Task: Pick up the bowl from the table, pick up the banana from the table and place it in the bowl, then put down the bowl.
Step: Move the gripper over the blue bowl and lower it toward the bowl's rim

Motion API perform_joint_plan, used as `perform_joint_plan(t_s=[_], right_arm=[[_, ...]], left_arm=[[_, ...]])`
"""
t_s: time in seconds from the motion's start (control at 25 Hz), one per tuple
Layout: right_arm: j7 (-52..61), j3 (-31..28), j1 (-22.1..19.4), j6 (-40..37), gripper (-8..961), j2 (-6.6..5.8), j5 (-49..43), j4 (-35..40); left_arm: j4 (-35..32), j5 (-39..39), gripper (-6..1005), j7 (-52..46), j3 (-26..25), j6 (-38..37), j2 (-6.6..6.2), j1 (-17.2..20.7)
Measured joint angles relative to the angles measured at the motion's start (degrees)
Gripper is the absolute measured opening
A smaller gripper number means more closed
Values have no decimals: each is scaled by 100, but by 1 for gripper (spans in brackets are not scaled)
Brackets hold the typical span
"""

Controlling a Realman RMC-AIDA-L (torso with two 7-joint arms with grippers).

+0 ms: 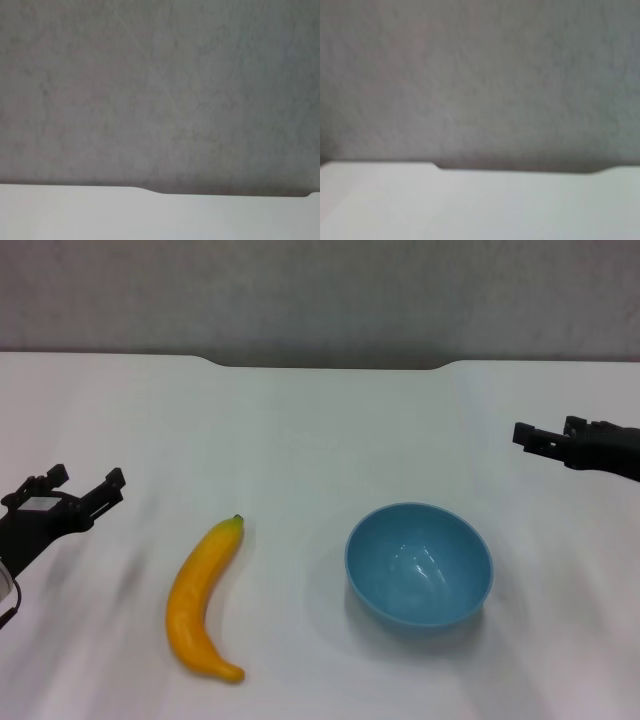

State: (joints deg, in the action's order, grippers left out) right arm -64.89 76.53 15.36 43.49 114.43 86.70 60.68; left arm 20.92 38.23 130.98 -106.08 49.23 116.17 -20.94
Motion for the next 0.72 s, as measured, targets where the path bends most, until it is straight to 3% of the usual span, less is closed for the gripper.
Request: perform_joint_plan(t_s=[0.12,0.48,0.72], right_arm=[[1098,-371,276,437,899,15,-1255,260],[2671,-1382,1619,2234,897,11,-3567,250],[2871,-1460,2284,2586,894,11,-4267,-416]], left_arm=[[-1,1,885,-2,0,-25,2,-1],[36,1,885,-11,0,-28,12,-10],[58,0,884,-35,0,-27,11,-15]])
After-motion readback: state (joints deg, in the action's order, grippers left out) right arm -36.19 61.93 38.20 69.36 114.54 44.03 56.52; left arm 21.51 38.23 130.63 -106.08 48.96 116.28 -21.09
